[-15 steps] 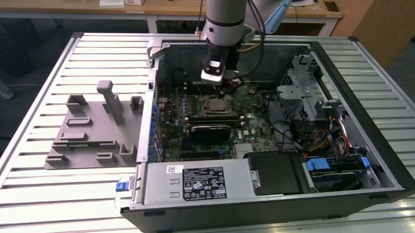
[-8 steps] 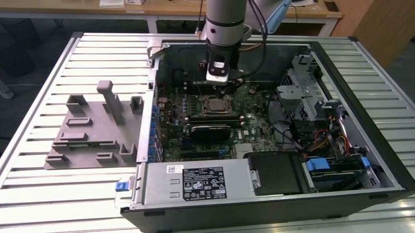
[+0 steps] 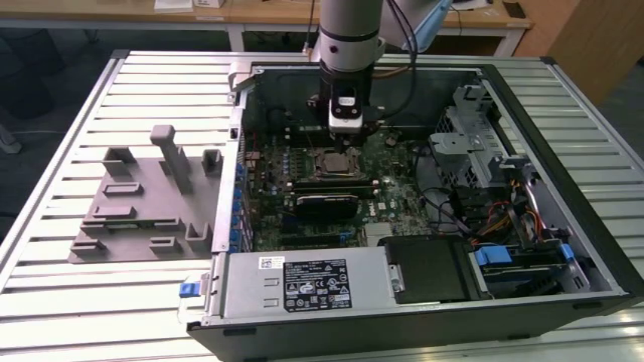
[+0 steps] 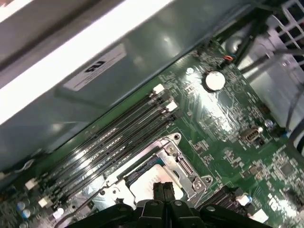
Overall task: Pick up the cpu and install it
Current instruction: 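Close the cpu cover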
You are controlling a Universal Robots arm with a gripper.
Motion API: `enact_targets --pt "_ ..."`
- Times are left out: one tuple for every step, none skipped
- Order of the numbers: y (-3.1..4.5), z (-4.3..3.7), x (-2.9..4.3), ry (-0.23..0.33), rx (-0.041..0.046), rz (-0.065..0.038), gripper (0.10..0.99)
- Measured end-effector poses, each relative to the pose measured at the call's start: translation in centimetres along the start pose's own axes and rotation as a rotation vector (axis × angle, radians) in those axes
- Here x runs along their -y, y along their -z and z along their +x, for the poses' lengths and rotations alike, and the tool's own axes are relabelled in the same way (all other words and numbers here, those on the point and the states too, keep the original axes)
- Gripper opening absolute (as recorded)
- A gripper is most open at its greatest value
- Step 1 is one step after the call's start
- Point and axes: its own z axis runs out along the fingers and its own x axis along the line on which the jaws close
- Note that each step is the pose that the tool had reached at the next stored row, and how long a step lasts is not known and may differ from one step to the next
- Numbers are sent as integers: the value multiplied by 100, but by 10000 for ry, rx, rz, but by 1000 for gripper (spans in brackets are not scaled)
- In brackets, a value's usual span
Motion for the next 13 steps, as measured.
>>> enact_targets --pt "0 0 0 162 -3 -6 106" --pt "0 0 0 333 -6 -11 106" --pt "-1 0 0 499 -10 -17 106" --pt "-2 0 0 664 -14 -25 106" --pt "-2 0 0 840 -19 -31 106" --pt "-4 0 0 1020 -22 -38 106" --pt "-5 1 0 1199 -26 -45 106" --pt "-7 0 0 1386 -29 -50 106" --pt "-8 1 0 1564 -32 -55 106" --pt "-9 1 1 1752 -35 -58 106" --pt "-11 1 1 1923 -37 -62 106" --pt "-13 1 1 2088 -39 -65 106" --pt "-15 1 1 2242 -40 -69 106"
